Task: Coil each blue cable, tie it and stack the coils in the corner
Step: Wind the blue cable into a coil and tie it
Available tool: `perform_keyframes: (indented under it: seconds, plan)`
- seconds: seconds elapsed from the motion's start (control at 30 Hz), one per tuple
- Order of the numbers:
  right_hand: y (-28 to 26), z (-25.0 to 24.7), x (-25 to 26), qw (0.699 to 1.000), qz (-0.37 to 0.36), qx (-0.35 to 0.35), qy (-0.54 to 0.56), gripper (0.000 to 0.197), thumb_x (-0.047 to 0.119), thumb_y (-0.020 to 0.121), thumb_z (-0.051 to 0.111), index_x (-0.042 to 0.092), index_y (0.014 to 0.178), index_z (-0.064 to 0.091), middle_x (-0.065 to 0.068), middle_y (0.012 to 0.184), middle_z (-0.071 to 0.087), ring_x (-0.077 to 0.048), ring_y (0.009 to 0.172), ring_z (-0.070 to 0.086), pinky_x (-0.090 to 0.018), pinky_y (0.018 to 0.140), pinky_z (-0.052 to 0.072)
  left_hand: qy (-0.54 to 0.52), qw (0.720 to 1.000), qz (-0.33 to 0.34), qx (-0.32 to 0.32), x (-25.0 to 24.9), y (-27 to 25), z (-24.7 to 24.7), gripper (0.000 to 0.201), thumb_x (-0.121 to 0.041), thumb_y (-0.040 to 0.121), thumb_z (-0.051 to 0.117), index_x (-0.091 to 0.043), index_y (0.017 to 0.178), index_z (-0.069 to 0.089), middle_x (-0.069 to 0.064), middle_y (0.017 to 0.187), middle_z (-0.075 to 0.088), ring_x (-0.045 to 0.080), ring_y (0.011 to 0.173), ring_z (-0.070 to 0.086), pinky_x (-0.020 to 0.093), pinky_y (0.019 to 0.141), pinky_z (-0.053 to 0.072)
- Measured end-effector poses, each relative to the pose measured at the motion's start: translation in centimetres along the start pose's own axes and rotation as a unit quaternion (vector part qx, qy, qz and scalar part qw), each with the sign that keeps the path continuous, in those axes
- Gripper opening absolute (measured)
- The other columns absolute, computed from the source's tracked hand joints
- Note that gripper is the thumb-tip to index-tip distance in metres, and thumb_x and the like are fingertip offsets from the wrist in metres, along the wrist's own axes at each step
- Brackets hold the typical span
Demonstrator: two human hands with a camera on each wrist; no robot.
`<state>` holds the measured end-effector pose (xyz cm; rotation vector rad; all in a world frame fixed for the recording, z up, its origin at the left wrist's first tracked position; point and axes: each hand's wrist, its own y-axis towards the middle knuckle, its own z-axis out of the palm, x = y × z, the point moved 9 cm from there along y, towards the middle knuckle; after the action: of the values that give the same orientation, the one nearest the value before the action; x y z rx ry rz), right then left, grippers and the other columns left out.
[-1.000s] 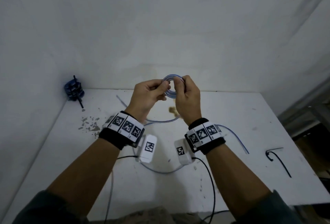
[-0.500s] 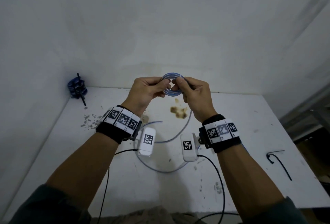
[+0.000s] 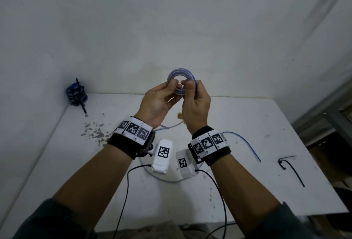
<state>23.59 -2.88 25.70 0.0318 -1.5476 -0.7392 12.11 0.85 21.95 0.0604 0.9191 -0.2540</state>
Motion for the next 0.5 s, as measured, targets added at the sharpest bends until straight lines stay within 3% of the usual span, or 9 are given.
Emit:
perform_keyframes:
  seconds: [0.13, 0.27, 0.37, 0.5]
  plan:
    - [0.6, -0.4, 0.9, 0.997, -0.047, 0.022, -0.061, 0.043, 0.032, 0.094, 0.056, 0.001, 0.066, 0.050, 0.005, 0.059, 0.039, -0.005, 0.056, 0.035, -0.020, 0.056, 0.033, -0.015, 1.000, -0.022, -0.001, 0.5, -0.2, -0.7, 0.018, -0.024, 0.082, 0.066, -0.010, 0.092, 0.070, 0.004, 0.090, 0.072, 0.015, 0.090, 0.068, 0.027, 0.088, 0.054]
    - [0.9, -1.1, 0.4, 0.996, -0.044, -0.012, -0.076, 0.040, 0.027, 0.094, 0.061, 0.000, 0.065, 0.059, -0.008, 0.056, 0.053, -0.012, 0.053, 0.044, -0.023, 0.053, 0.037, 0.022, 0.999, -0.026, 0.001, 0.6, -0.8, -0.4, 0.014, -0.014, 0.094, 0.058, -0.005, 0.094, 0.069, 0.003, 0.087, 0.075, 0.012, 0.083, 0.071, 0.021, 0.077, 0.056]
    - [0.9, -1.1, 0.4, 0.997, -0.037, -0.001, -0.073, 0.036, 0.021, 0.094, 0.063, -0.002, 0.066, 0.062, -0.015, 0.057, 0.056, -0.011, 0.054, 0.046, -0.025, 0.053, 0.039, 0.034, 0.999, -0.017, -0.005, 0.3, -0.9, -0.6, 0.015, -0.012, 0.095, 0.057, -0.004, 0.094, 0.070, 0.003, 0.086, 0.076, 0.012, 0.082, 0.071, 0.019, 0.075, 0.056]
    - [0.6, -0.9, 0.2, 0.997, -0.034, 0.031, -0.065, 0.041, 0.024, 0.096, 0.060, 0.008, 0.061, 0.048, 0.001, 0.053, 0.040, -0.009, 0.053, 0.035, -0.025, 0.052, 0.032, 0.023, 1.000, -0.013, -0.014, 0.2, -0.8, -1.0, 0.015, -0.013, 0.096, 0.056, -0.006, 0.092, 0.069, 0.002, 0.083, 0.075, 0.010, 0.080, 0.071, 0.019, 0.077, 0.057]
